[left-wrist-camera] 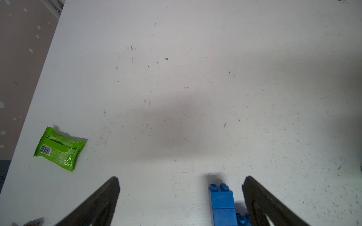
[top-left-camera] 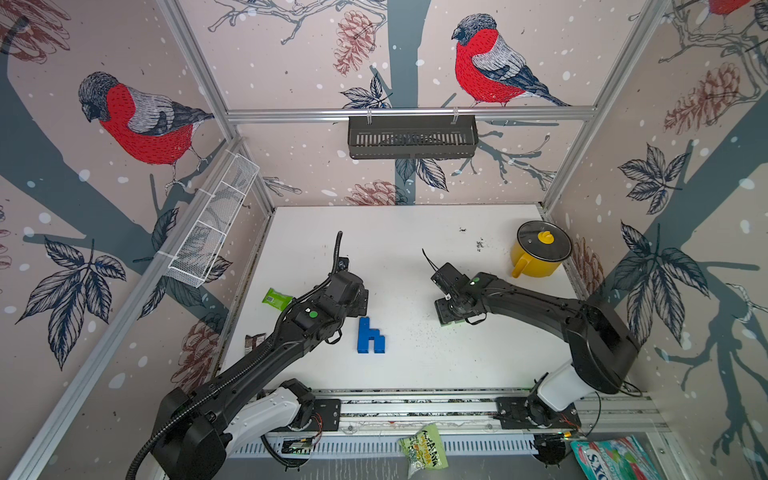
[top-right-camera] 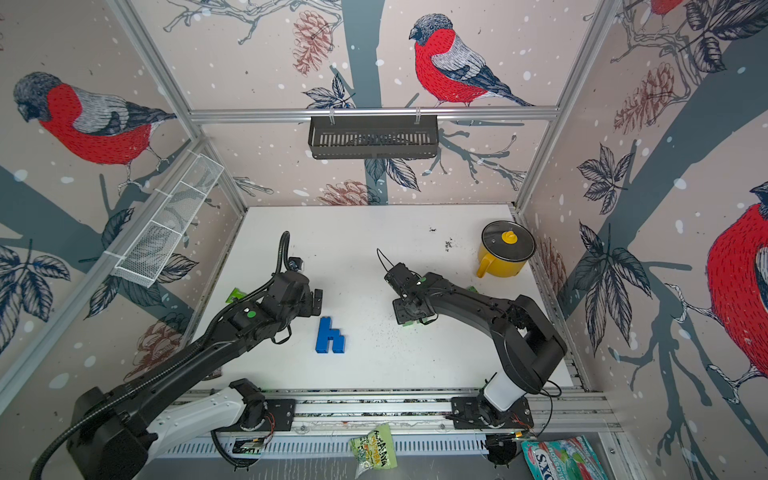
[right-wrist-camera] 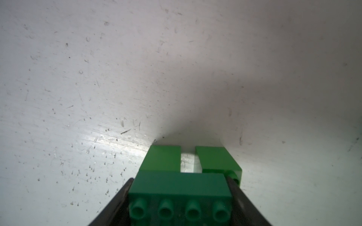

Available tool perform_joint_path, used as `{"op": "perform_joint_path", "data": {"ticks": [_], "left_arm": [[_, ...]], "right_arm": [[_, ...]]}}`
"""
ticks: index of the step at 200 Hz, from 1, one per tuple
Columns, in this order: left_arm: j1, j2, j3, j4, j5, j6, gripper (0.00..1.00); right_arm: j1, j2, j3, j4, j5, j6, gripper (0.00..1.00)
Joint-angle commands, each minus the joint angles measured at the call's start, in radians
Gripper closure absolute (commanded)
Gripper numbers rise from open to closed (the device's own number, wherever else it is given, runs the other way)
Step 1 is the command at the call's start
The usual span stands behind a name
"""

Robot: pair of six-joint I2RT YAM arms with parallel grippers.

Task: Assemble the letter h with lego
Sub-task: Assemble the lego brick with the lego brick.

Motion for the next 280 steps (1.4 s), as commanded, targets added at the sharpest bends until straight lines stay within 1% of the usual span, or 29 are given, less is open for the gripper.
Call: {"op": "perform_joint_path", "data": {"ticks": [1, 35, 61, 73, 97, 110, 128, 155, 190, 207, 280], "left_arm": [[0.000, 0.000, 0.008, -0.007, 0.003, 0.006, 0.02], [0.001, -0.002, 0.006, -0.007, 0.004, 0.007, 0.02], [0.000, -0.002, 0.007, -0.007, 0.006, 0.008, 0.02], [-0.001, -0.001, 0.006, -0.007, 0.007, 0.007, 0.02], [0.000, 0.000, 0.008, -0.007, 0.007, 0.007, 0.02], [0.000, -0.001, 0.007, -0.007, 0.008, 0.008, 0.02], [0.000, -0.001, 0.007, -0.007, 0.008, 0.007, 0.02], [0.000, -0.002, 0.007, -0.007, 0.008, 0.008, 0.02], [0.000, -0.002, 0.006, -0.007, 0.007, 0.007, 0.02], [0.000, -0.002, 0.007, -0.007, 0.010, 0.008, 0.02], [0.001, 0.001, 0.007, -0.007, 0.009, 0.009, 0.02]], "right_arm": [[0.003, 0.008, 0.006, -0.040, -0.065, 0.034, 1.00], [0.010, 0.008, 0.038, -0.073, -0.053, 0.057, 0.99], [0.031, 0.011, 0.048, -0.085, -0.031, 0.077, 0.83], [0.047, 0.016, 0.055, -0.093, -0.016, 0.085, 0.72], [0.061, 0.021, 0.068, -0.103, 0.013, 0.102, 0.57], [0.066, 0.018, 0.074, -0.107, 0.029, 0.108, 0.50], [0.070, 0.012, 0.081, -0.110, 0.039, 0.108, 0.45], [0.060, 0.018, 0.086, -0.112, 0.046, 0.104, 0.45], [0.039, 0.012, 0.076, -0.103, 0.042, 0.103, 0.47], [0.024, 0.001, 0.059, -0.080, 0.009, 0.092, 0.47], [0.029, 0.015, 0.045, -0.063, -0.003, 0.084, 0.49]]}}
